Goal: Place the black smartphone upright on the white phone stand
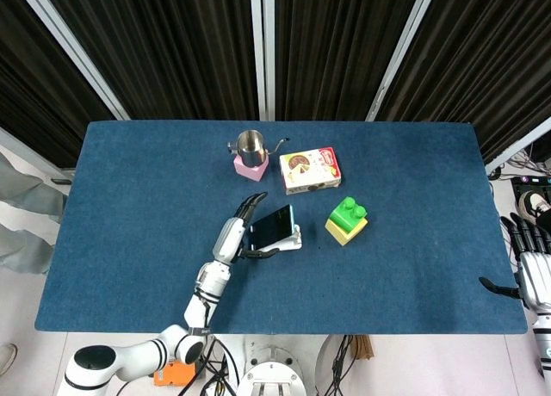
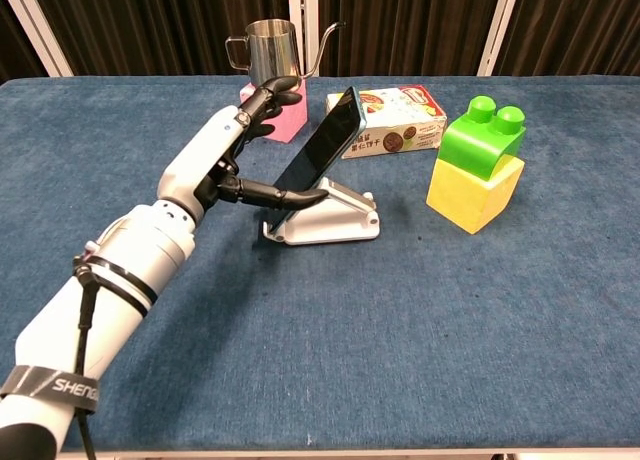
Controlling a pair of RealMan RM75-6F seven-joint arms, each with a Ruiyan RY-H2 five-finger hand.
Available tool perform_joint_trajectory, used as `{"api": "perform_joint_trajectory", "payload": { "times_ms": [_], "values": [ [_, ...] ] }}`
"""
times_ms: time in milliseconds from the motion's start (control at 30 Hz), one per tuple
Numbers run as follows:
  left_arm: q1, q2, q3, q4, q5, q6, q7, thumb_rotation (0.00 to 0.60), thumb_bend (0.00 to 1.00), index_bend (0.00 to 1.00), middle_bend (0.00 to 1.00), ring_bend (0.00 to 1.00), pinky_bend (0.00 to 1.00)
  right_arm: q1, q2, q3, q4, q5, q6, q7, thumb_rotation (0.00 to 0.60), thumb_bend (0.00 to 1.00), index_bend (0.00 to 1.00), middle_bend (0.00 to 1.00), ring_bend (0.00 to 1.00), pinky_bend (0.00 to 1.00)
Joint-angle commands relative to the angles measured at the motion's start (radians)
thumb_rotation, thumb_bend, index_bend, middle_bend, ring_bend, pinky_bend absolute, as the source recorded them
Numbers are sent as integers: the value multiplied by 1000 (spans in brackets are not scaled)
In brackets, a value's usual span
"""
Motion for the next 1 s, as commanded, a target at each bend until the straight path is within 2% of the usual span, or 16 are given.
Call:
{"api": "perform_joint_trajectory", "payload": {
  "times_ms": [33,133,233,333,467,600,700,1000],
  "values": [
    [3,41,21,-25,22,4,26,600,41,0,16,0,30,0,1,1,2,1,-1,3,600,90,0,65,0,107],
    [16,136,46,-91,36,-7,97,600,37,0,11,0,14,1,7,2,4,2,-3,9,600,90,0,64,0,107],
    [45,279,58,-211,18,-31,204,600,34,0,23,0,9,2,13,5,8,4,-4,19,600,90,0,65,0,107],
    [88,435,62,-345,-36,-61,331,600,33,4,55,0,9,3,17,7,13,5,-7,31,600,90,0,65,0,107],
    [148,640,79,-500,-140,-101,562,600,33,31,90,0,9,4,15,5,24,0,-12,57,600,90,0,64,0,107],
    [212,762,101,-575,-200,-58,730,600,34,53,108,3,9,5,15,2,34,-10,-15,92,600,90,0,64,0,107],
    [270,817,122,-598,-212,0,766,600,34,57,109,5,9,4,12,-2,43,-21,-13,113,600,90,0,64,0,109],
    [457,930,210,-660,-157,182,699,600,36,63,109,3,9,3,5,-17,35,-78,17,121,600,90,0,64,0,110]
  ]
}}
